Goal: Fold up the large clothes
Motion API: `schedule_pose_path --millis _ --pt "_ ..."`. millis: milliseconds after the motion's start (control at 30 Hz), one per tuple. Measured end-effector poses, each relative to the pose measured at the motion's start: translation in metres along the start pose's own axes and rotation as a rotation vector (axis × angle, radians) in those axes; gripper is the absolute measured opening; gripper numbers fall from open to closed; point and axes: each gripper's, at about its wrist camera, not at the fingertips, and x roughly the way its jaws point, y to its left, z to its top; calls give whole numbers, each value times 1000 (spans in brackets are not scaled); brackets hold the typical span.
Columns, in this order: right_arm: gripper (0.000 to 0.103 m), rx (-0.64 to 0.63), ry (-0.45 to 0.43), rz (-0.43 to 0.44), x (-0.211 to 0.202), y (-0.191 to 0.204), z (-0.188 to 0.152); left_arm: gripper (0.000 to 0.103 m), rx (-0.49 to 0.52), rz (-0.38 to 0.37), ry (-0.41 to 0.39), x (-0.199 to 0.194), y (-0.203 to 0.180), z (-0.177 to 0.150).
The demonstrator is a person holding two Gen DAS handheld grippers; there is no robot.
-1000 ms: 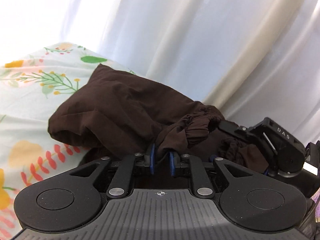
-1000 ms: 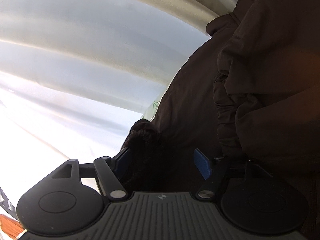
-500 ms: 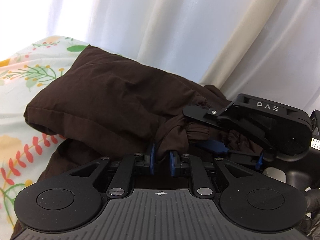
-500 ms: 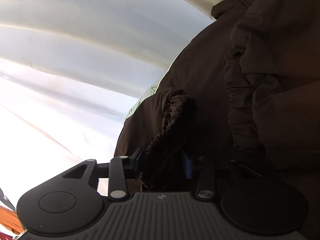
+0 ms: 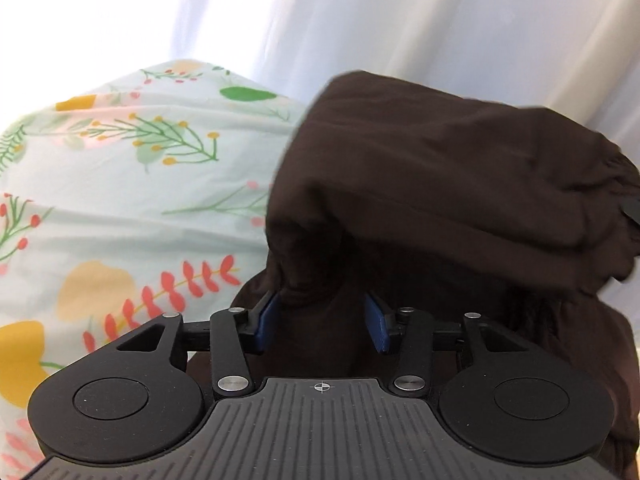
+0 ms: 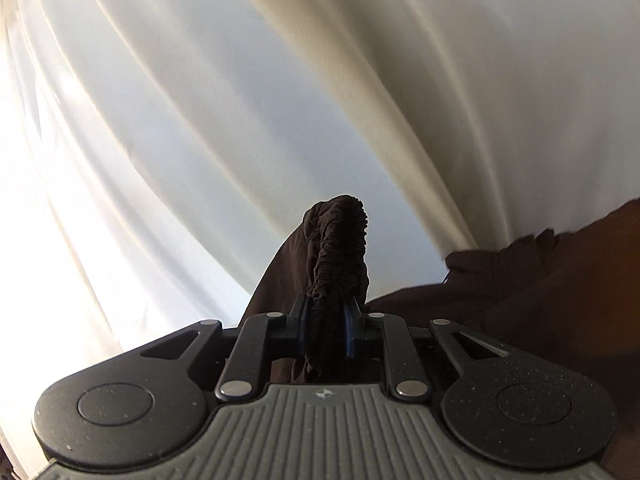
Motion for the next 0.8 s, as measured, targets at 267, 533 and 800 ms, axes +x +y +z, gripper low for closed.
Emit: schedule_pose_path --millis 267,533,800 --pt "14 11 -66 -217 -62 -59 15 50 170 10 -26 7 -47 -8" --pt "30 263 64 -272 -70 -133 -11 58 299 70 -25 14 -68 -29" --pt "57 401 134 -153 -58 -150 -28 61 270 55 -15 14 -66 -30"
